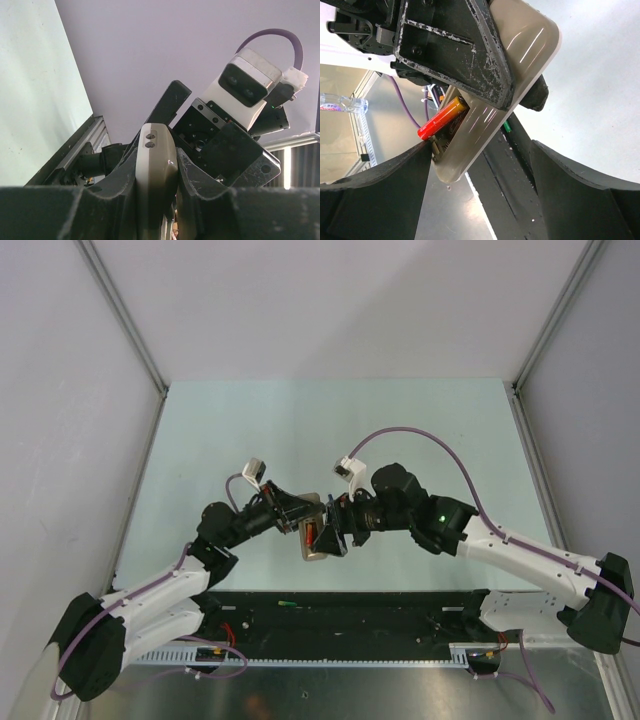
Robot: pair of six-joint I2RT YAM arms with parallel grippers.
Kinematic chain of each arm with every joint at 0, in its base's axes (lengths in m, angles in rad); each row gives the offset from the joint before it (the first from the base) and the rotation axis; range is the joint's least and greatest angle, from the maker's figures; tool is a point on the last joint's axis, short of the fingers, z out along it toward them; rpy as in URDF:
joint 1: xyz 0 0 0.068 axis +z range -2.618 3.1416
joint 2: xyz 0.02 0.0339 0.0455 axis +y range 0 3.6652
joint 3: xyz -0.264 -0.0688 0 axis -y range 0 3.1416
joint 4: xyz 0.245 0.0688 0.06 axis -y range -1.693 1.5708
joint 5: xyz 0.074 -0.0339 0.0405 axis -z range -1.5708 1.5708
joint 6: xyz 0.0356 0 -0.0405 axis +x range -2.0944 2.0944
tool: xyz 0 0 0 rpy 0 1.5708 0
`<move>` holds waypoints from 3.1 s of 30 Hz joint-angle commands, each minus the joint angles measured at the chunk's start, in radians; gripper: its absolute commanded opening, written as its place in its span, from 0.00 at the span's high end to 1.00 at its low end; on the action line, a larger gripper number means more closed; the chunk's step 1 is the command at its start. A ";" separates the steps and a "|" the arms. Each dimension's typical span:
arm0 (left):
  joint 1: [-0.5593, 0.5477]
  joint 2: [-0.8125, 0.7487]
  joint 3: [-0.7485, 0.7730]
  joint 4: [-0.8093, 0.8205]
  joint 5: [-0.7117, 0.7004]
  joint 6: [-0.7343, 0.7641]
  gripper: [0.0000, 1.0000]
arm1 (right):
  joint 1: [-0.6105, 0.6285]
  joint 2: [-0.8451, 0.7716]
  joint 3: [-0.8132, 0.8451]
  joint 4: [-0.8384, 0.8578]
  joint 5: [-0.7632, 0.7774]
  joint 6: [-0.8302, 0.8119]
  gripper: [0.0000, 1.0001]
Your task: Load the batteries into the remote control
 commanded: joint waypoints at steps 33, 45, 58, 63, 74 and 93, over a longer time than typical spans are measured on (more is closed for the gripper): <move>-0.014 -0.012 0.038 0.066 -0.006 -0.033 1.00 | -0.065 -0.071 0.054 -0.111 0.099 -0.035 0.15; -0.014 0.030 0.029 0.064 -0.065 0.053 1.00 | -0.077 -0.074 0.152 -0.167 0.183 0.109 0.25; -0.014 0.135 0.078 0.064 -0.191 0.165 1.00 | -0.007 0.073 0.364 -0.468 0.309 0.225 0.44; -0.017 0.168 0.104 0.063 -0.219 0.170 1.00 | 0.038 0.129 0.417 -0.523 0.344 0.231 0.48; -0.020 0.186 0.105 0.063 -0.213 0.151 1.00 | 0.073 0.256 0.563 -0.598 0.424 0.203 0.53; -0.020 0.172 0.101 0.063 -0.213 0.150 1.00 | 0.090 0.323 0.578 -0.629 0.429 0.188 0.64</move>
